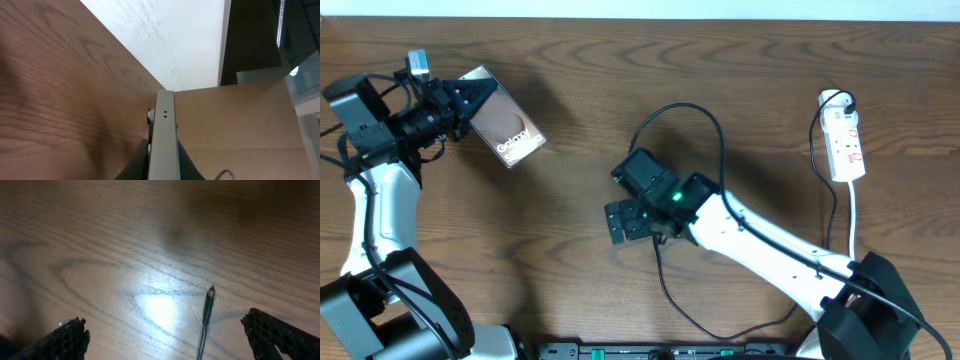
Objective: Plug charger to phone and switch on socket
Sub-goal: 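Lower the right gripper onto the black USB-C cable end and grasp it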
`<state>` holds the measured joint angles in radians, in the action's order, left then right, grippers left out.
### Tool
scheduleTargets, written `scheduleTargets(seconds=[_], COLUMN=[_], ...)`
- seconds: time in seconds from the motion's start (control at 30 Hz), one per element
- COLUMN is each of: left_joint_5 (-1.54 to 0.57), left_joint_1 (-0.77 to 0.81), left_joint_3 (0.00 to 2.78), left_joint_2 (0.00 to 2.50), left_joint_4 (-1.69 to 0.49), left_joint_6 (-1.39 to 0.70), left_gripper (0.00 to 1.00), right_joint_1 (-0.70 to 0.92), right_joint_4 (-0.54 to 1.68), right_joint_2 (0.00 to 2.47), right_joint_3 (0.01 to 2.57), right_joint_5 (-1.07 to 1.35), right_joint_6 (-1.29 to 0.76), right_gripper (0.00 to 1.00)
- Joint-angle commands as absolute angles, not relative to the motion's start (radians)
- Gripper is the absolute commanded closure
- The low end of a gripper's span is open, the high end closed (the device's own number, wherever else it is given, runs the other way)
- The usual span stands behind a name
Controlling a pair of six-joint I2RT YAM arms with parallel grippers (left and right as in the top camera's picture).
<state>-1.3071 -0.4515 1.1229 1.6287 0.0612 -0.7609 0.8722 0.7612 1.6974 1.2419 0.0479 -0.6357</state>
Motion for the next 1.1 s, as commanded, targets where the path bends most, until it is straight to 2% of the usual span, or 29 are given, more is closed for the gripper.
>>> scheduleTargets(seconds=[0.0,0.13,0.3,0.7,0.97,1.07], left_joint_5=[-1.347,-1.347,-1.347,-1.346,-1.346,-1.346], left_joint_1=[-0.456,-0.456,-0.456,-0.456,-0.456,-0.456], left_joint_3=[1.127,1.123,1.123,1.123,1.123,1.123], left_joint_2=[1.630,1.630,1.630,1.630,1.630,1.630], left_joint_4=[0.069,0.069,0.069,0.069,0.069,0.069], left_joint_6=[-0.751,-0.749,-0.736,-0.735,-0.733,-0.733], left_gripper=[0.93,0.93,0.93,0.93,0.92,0.93], right_joint_1=[0.904,0.905,0.905,0.884,0.884,0.884], right_joint_4=[0.764,0.765,0.763,0.820,0.831,0.831], right_joint_2=[1.730,1.795,1.909,1.923,1.927,1.936], right_joint_3=[1.234,1.234,1.234,1.236,1.235,1.235], right_joint_5=[-0.105,-0.093,0.028,0.078,0.079,0.079], right_joint_6=[-0.763,-0.850,-0.859,-0.879,-0.893,-0.894], right_gripper=[0.01,0.02,0.02,0.21,0.44,0.48])
